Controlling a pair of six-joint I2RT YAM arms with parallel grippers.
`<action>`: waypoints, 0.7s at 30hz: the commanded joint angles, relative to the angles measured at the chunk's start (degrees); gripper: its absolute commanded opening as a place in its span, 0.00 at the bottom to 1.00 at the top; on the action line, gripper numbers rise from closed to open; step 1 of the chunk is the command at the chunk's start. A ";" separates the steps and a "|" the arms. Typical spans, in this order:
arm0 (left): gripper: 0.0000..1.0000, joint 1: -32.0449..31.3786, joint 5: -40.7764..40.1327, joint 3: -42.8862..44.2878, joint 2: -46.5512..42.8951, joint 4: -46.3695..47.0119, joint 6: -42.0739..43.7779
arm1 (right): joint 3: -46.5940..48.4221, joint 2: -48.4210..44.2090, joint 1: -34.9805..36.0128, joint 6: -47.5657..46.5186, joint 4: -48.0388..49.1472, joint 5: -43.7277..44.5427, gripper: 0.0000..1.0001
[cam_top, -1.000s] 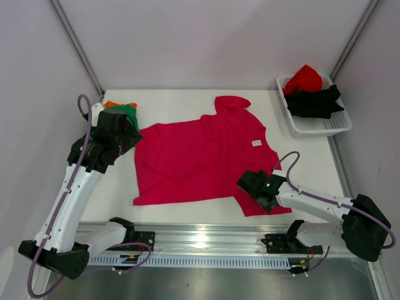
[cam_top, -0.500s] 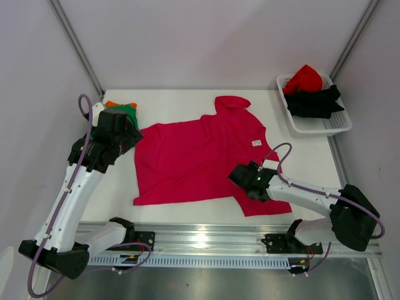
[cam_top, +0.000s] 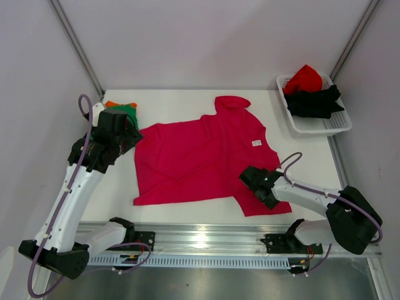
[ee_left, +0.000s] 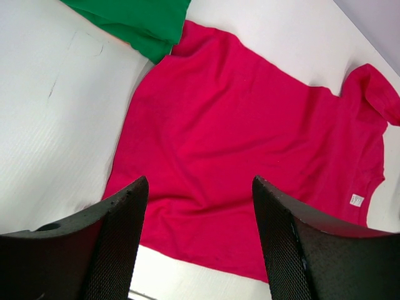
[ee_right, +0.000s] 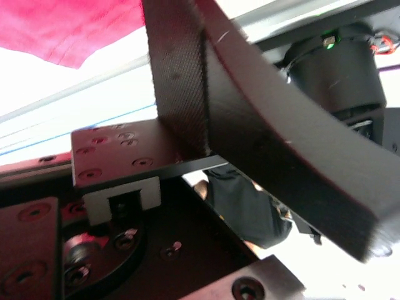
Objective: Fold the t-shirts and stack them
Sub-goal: Flatten out the tshirt
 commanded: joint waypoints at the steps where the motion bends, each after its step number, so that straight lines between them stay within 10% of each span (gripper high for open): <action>1: 0.71 0.51 -0.21 0.48 -1.25 0.36 1.51 | -1.63 -3.06 -2.29 3.61 -0.22 -3.68 0.81; 21: 0.71 0.60 0.76 0.40 -1.52 1.15 1.69 | -8.67 -29.96 -0.55 28.76 -21.40 -7.93 0.80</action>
